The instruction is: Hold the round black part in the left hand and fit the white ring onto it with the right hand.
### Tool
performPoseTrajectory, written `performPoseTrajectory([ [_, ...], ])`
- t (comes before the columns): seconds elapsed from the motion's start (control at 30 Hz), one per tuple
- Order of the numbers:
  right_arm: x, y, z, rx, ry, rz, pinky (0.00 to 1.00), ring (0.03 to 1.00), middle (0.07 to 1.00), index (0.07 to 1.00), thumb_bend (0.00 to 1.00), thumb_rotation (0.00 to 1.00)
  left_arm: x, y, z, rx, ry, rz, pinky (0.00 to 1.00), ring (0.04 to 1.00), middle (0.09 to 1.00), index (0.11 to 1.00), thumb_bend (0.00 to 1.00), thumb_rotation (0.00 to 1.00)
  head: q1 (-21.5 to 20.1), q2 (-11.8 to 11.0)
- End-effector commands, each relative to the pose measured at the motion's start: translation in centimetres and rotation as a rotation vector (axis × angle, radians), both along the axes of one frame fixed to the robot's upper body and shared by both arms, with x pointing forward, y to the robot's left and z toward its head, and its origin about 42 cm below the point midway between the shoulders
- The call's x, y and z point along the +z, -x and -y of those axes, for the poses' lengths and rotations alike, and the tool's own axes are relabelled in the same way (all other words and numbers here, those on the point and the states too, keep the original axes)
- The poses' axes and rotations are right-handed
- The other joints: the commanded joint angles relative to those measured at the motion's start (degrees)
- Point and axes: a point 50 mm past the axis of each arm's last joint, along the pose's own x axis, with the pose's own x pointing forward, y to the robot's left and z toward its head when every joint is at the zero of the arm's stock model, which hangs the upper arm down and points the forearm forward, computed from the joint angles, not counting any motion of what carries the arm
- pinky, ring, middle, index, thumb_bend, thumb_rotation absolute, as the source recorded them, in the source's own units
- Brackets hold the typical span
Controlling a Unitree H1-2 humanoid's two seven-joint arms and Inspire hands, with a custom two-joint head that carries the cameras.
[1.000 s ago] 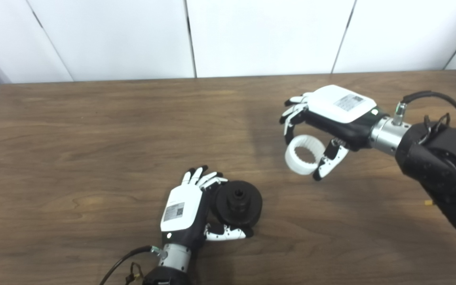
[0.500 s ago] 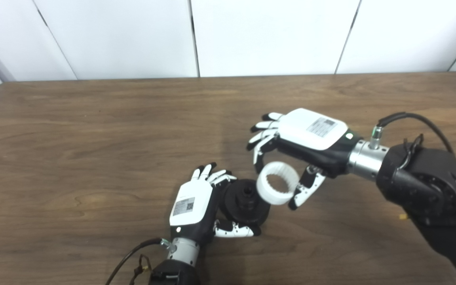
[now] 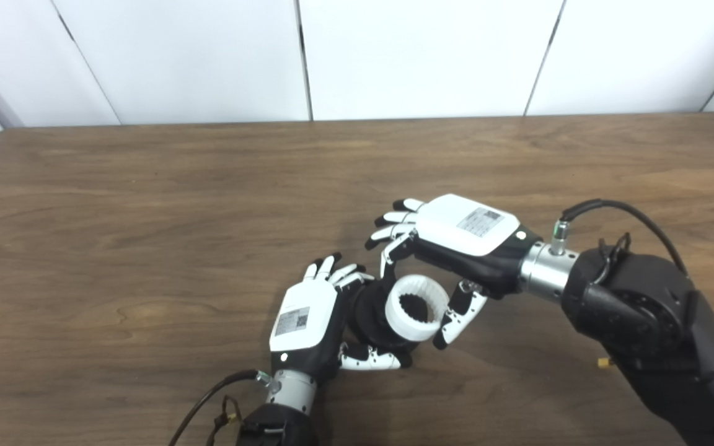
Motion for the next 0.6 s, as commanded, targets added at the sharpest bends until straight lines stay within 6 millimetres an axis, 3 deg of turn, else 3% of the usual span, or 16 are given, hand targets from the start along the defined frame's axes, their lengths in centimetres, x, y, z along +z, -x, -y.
performPoseTrajectory([
  [0.0, 0.8, -0.4, -0.4, 0.014, -0.028, 0.076, 1.00, 0.951, 0.872, 0.485, 0.52, 0.14, -0.4, 0.7, 2.3, -0.035, 0.029, -0.042, 1.00, 0.976, 0.857, 0.483, 0.52, 0.05, 0.0, 0.1],
  [0.57, -1.5, -1.5, -1.1, 0.009, -0.036, 0.085, 1.00, 0.920, 0.865, 0.485, 0.52, 0.14, -0.1, 0.7, 2.8, -0.040, 0.030, -0.035, 1.00, 0.980, 0.857, 0.482, 0.52, 0.06, 0.9, 0.2],
])
